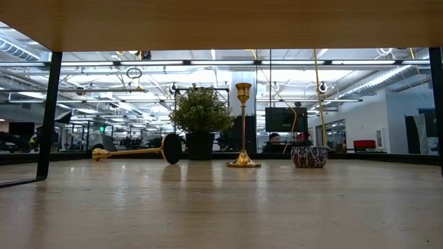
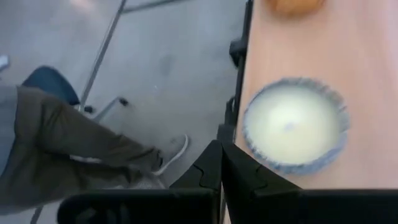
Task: Pick & Place candle stick holders
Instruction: Put the right gold candle stand on the shelf
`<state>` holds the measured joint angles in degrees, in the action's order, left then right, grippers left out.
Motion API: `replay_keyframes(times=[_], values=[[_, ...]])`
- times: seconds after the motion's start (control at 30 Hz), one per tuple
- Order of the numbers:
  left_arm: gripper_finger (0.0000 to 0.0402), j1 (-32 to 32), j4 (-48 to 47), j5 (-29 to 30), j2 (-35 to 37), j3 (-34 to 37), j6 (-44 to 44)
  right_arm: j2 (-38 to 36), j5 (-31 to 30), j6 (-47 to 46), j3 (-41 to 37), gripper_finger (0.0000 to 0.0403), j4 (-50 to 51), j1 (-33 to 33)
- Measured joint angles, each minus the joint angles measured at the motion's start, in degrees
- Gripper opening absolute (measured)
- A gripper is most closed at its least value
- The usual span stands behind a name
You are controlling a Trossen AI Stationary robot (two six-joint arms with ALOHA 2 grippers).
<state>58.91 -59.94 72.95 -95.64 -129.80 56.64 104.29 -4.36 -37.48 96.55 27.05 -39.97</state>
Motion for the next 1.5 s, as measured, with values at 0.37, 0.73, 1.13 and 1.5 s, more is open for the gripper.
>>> replay_keyframes(times=[0.37,0.73,1.13,1.5], values=[[0.0145,0.0,0.1,0.6,0.1,0.0,-1.9,-9.7,-9.4,5.6,0.0,0.0000,-2.1,2.8],[0.0145,-1.5,0.0,2.5,4.4,0.0,-9.1,-11.6,-8.6,9.5,0.0,0.0000,-2.4,11.6],[0.0145,-9.0,-3.7,-2.2,11.0,0.0,-24.4,-11.6,-7.6,12.9,0.0,0.0000,-6.0,22.6],[0.0145,-17.2,-19.8,-9.1,14.1,0.0,-15.7,-11.6,-12.1,14.5,0.0,0.0000,-2.3,29.6]])
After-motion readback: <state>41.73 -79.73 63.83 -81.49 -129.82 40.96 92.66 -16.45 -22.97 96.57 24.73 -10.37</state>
